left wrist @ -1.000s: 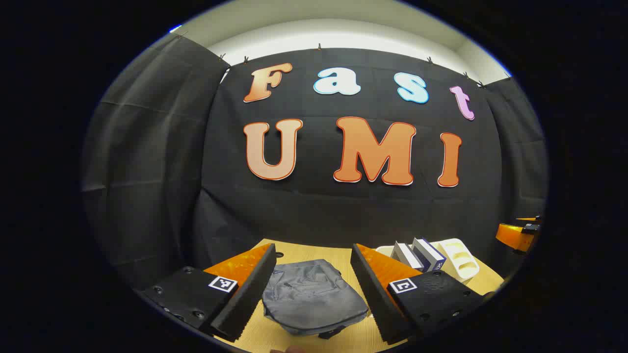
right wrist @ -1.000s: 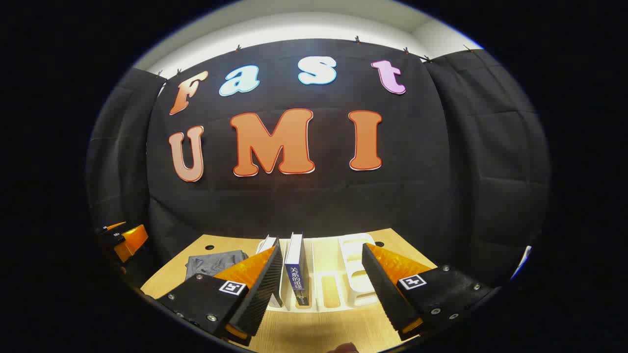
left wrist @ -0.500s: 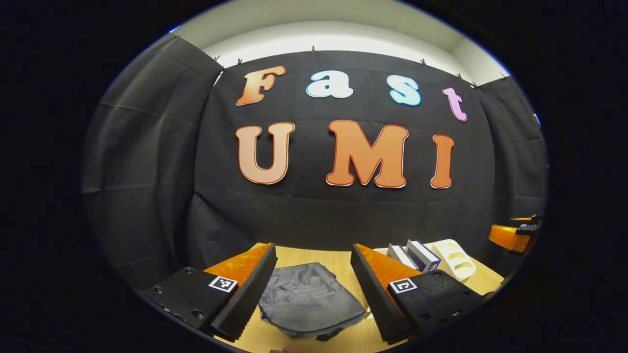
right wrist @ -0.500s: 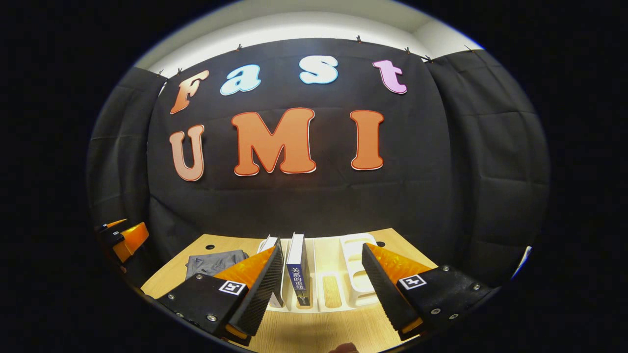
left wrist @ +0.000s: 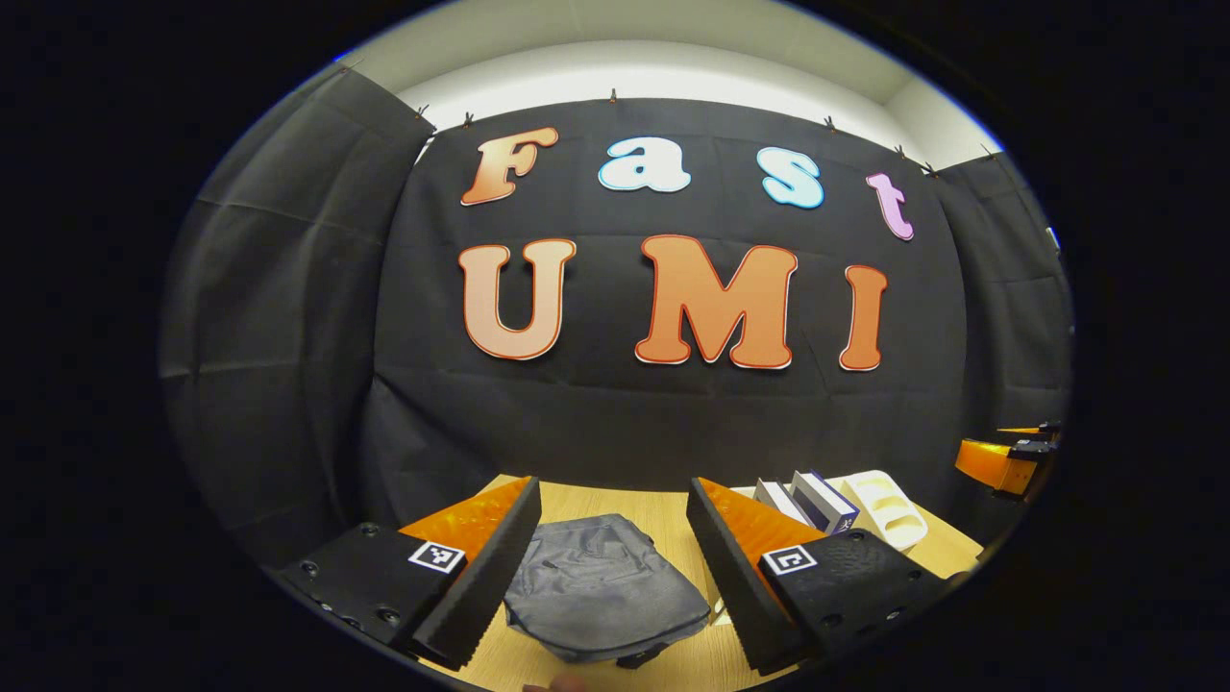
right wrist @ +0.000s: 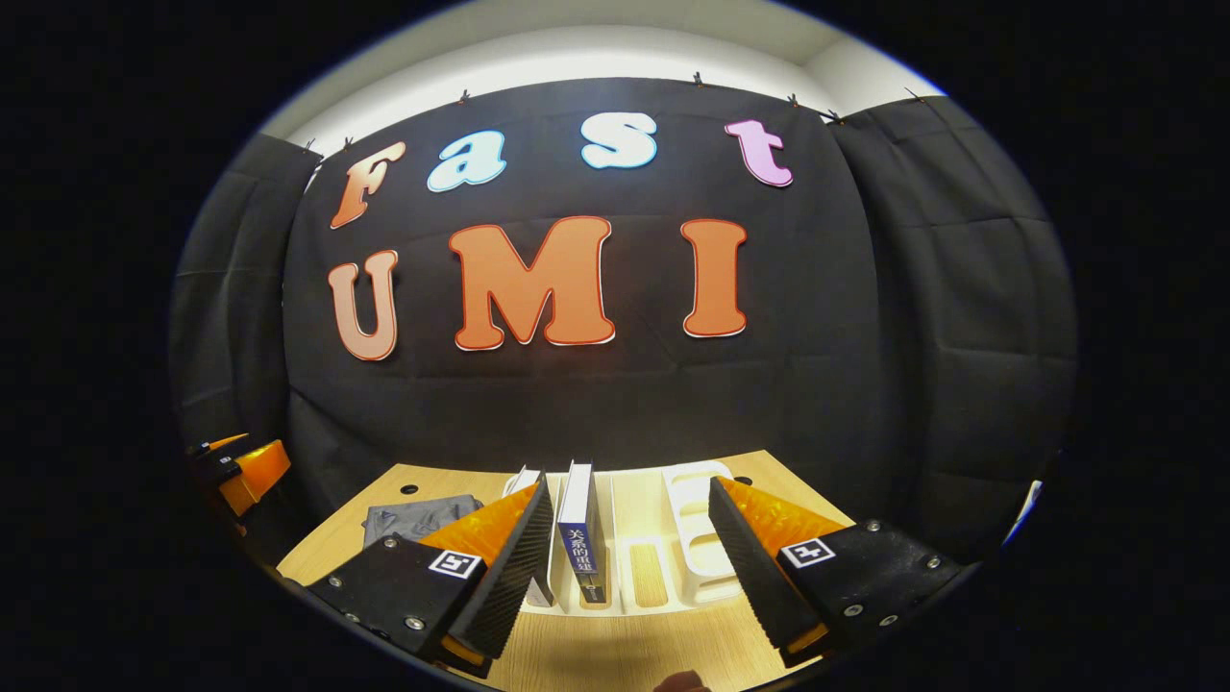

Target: Open the schoolbag, grab two books from the bookshelf and put them into the schoolbag.

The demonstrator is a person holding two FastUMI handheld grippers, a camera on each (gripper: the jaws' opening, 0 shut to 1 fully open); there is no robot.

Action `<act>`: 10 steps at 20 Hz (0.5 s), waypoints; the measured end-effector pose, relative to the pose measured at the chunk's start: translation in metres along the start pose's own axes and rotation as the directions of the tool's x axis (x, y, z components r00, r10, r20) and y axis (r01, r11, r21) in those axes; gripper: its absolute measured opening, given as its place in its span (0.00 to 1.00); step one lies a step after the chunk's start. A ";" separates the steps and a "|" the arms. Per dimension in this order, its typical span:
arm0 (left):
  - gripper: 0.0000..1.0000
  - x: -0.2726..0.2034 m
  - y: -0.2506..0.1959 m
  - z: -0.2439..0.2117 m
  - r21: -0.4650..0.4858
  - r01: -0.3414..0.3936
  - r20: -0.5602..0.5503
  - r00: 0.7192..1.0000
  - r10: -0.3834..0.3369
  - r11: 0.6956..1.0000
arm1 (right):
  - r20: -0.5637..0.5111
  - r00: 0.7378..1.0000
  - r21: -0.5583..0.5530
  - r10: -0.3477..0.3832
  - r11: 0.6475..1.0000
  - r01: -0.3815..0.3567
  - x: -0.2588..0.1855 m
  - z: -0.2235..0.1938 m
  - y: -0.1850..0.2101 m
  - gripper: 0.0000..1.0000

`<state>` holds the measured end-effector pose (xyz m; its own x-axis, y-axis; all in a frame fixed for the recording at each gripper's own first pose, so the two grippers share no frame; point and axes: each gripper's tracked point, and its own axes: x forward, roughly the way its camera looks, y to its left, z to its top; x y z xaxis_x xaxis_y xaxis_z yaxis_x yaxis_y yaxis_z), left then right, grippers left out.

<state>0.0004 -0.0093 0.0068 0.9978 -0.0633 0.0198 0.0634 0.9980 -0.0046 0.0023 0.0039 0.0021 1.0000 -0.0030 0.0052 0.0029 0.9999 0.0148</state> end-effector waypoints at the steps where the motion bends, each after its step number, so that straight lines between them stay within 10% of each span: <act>1: 0.96 0.001 -0.001 0.000 0.003 0.003 0.001 1.000 -0.003 1.000 | 0.000 1.000 0.001 0.000 1.000 0.000 0.001 0.000 0.001 0.97; 10: 0.96 0.000 0.002 -0.001 0.077 0.026 -0.010 1.000 -0.025 0.997 | -0.008 1.000 0.011 -0.010 1.000 0.010 -0.002 0.000 0.000 0.97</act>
